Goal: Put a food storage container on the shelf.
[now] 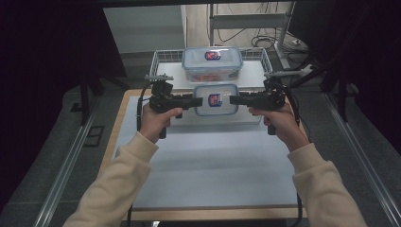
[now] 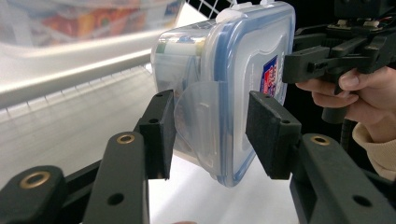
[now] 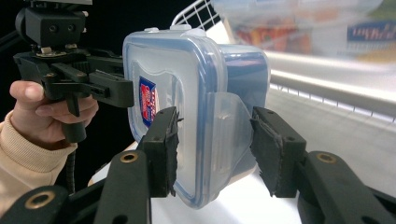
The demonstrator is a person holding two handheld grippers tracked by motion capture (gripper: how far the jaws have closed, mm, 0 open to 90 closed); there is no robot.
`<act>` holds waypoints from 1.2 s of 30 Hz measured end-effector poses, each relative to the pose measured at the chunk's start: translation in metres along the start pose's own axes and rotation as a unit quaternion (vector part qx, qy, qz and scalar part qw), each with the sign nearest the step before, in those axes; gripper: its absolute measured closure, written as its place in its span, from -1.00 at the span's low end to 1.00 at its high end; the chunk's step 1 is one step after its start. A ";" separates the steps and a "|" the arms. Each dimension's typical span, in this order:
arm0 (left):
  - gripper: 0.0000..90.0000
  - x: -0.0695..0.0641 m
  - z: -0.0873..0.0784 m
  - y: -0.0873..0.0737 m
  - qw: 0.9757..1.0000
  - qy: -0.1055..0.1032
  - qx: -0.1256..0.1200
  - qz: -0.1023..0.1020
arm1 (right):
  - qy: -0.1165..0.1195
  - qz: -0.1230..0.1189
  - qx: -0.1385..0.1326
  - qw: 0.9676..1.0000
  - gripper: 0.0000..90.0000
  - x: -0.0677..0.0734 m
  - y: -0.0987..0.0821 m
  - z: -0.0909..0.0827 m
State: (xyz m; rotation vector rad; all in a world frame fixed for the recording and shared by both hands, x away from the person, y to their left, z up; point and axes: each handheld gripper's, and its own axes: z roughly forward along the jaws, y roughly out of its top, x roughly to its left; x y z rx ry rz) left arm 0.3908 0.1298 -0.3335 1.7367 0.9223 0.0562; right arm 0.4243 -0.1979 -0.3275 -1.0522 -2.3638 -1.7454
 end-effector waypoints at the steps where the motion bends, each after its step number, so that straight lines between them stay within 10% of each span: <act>1: 0.20 0.000 0.000 0.002 1.000 0.000 -0.001 0.000 | 0.000 -0.001 -0.001 1.000 0.16 0.000 0.002 0.000; 36: 0.20 0.030 0.001 0.087 1.000 -0.006 -0.004 0.000 | -0.007 0.003 -0.018 1.000 0.16 -0.021 0.082 0.009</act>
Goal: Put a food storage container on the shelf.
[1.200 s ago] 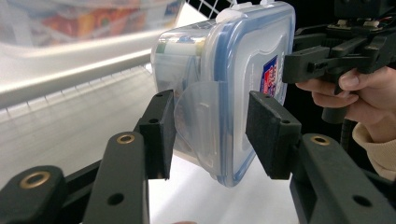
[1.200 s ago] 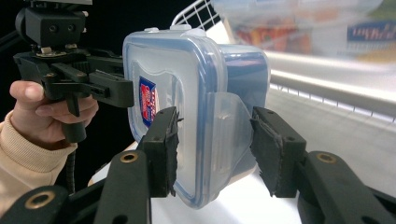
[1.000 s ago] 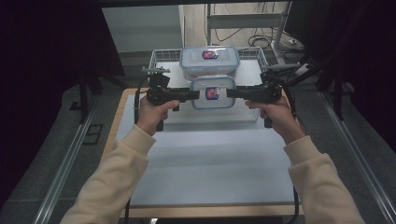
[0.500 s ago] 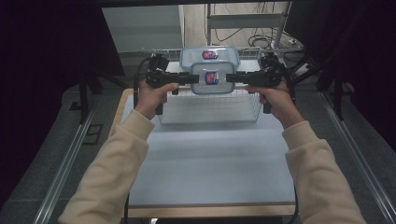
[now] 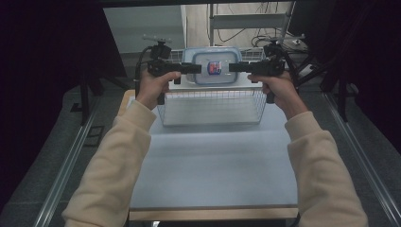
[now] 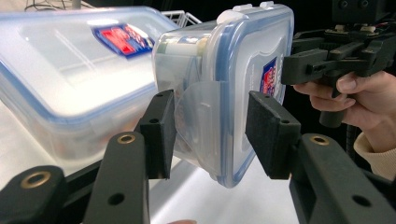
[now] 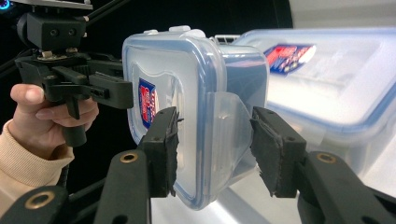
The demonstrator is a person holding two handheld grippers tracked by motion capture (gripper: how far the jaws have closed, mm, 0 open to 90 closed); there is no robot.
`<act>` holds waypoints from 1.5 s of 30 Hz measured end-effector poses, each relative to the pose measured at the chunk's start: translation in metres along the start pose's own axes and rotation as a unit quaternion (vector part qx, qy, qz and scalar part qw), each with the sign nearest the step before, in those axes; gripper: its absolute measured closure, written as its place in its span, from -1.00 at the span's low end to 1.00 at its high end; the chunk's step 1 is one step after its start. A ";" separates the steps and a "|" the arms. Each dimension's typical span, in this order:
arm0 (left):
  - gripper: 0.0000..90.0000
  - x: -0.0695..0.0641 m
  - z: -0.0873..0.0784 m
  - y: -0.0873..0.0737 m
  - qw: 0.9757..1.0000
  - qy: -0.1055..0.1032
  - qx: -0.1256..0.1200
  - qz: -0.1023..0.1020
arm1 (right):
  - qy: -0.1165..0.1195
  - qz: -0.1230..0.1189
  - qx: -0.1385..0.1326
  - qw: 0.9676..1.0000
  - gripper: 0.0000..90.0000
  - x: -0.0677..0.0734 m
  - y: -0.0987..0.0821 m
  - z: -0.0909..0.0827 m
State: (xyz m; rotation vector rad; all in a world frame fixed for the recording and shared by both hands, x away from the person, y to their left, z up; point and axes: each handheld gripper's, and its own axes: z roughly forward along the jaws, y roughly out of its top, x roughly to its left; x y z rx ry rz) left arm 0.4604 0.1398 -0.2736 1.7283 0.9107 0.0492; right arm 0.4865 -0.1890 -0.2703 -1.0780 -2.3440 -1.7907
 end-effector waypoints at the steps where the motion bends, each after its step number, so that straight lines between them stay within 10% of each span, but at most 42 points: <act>1: 0.20 0.001 0.000 0.003 1.000 0.001 -0.001 -0.001 | -0.001 -0.001 0.000 1.000 0.16 -0.001 0.004 0.001; 19: 0.20 0.040 0.016 0.045 1.000 0.009 0.000 -0.015 | -0.006 0.022 0.007 1.000 0.15 -0.035 0.049 0.027; 35: 0.13 0.057 0.031 0.046 0.995 0.016 -0.027 -0.100 | -0.029 0.060 0.002 0.998 0.04 -0.049 0.051 0.043; 45: 0.06 0.065 0.036 0.041 0.993 0.014 -0.034 -0.111 | -0.032 0.108 -0.016 0.993 -0.03 -0.062 0.047 0.044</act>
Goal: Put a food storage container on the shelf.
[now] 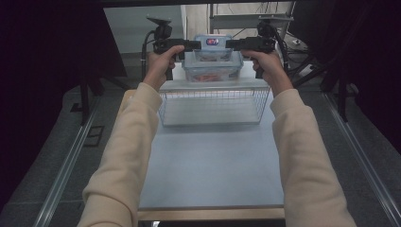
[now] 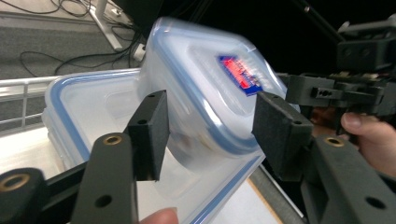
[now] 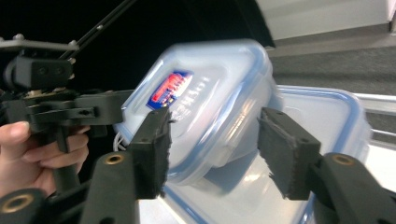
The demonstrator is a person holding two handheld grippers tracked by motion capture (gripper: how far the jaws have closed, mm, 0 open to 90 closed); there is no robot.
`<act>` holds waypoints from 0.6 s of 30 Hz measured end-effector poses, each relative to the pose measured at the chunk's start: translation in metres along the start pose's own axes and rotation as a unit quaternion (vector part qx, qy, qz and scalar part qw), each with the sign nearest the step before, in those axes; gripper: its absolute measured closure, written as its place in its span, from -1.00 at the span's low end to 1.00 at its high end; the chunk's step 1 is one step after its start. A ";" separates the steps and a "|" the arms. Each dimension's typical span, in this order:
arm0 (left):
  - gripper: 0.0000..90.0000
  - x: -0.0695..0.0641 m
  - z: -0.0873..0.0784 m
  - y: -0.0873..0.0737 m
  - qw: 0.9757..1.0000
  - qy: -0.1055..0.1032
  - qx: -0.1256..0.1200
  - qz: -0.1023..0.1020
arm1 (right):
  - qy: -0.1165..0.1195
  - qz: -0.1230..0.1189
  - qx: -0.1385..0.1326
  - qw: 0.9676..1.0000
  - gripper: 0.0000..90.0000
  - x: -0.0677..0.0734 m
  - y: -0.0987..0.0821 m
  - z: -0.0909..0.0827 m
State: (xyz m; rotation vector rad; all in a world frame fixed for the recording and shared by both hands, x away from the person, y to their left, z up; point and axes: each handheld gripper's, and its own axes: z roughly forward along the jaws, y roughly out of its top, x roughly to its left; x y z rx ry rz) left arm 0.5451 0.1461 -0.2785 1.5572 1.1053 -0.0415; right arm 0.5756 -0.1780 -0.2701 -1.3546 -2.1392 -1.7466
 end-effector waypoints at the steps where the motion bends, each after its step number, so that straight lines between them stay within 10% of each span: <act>1: 0.06 0.001 0.000 -0.001 1.000 -0.005 -0.001 -0.001 | 0.000 0.001 0.000 1.000 -0.04 0.000 0.000 0.000; 18: -0.15 0.002 -0.022 -0.011 1.000 -0.003 -0.027 0.011 | -0.037 -0.024 -0.037 0.998 -0.05 0.005 -0.007 -0.023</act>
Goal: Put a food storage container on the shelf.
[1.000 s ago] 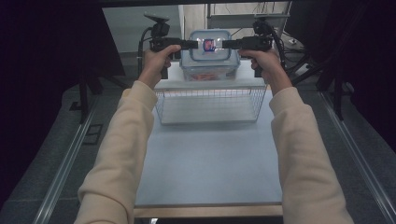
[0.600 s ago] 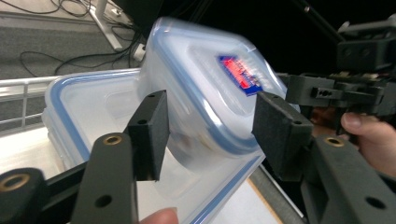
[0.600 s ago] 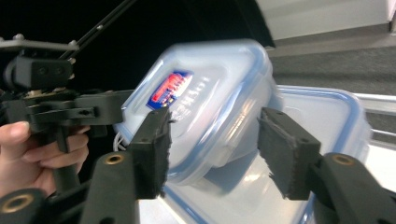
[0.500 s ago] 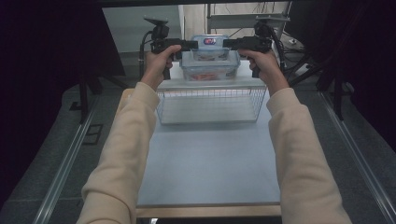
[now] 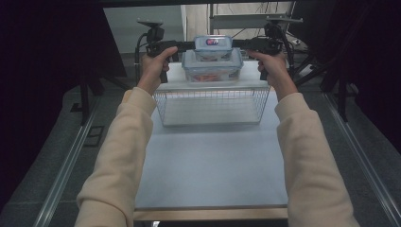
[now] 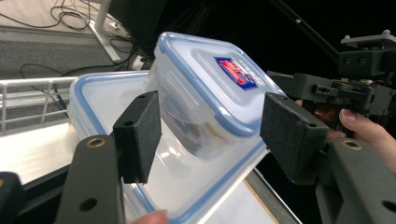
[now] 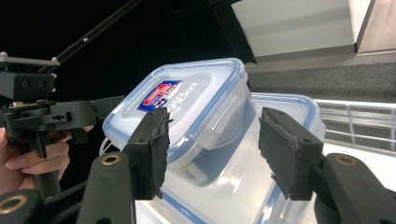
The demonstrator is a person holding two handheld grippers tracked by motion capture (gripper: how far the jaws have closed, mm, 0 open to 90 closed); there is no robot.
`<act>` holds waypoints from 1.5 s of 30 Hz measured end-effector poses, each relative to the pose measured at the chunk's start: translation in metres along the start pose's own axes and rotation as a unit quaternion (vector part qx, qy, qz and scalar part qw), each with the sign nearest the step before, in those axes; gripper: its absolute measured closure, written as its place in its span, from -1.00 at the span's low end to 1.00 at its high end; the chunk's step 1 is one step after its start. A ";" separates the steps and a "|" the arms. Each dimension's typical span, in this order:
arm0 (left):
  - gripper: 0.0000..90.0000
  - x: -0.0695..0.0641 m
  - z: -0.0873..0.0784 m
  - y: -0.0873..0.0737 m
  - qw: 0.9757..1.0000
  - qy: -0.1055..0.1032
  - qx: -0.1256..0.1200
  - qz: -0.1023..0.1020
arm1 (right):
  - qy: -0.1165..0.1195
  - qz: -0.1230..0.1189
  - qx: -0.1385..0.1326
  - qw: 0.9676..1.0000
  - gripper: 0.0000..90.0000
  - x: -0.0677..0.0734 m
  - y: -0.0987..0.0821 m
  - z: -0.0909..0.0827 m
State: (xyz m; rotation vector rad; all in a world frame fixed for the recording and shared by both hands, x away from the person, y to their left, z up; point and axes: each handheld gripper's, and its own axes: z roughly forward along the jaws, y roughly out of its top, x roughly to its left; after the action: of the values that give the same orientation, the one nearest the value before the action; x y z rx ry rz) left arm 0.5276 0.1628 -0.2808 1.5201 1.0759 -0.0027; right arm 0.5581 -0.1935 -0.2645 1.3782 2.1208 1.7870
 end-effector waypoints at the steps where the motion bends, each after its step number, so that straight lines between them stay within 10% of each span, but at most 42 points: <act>1: -0.15 -0.001 -0.002 -0.002 1.000 0.001 0.001 0.003 | 0.000 -0.003 0.000 1.000 -0.05 0.001 -0.001 -0.002; 18: -0.16 -0.022 -0.032 -0.048 0.999 0.006 0.020 0.050 | 0.002 -0.058 0.023 0.998 -0.12 0.014 -0.048 -0.056; 34: -0.16 -0.031 -0.062 -0.141 0.997 -0.023 0.026 0.071 | 0.053 -0.076 0.019 0.995 -0.11 0.015 -0.126 -0.088; 45: -0.16 -0.022 -0.070 -0.214 0.997 -0.011 0.039 0.062 | 0.060 -0.057 0.036 0.996 -0.13 -0.010 -0.200 -0.100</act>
State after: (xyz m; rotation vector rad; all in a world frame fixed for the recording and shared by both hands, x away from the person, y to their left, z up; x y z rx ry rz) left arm 0.3461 0.1743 -0.4152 1.6516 0.9723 0.0238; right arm 0.3925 -0.2647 -0.3979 1.1645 2.2948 1.8094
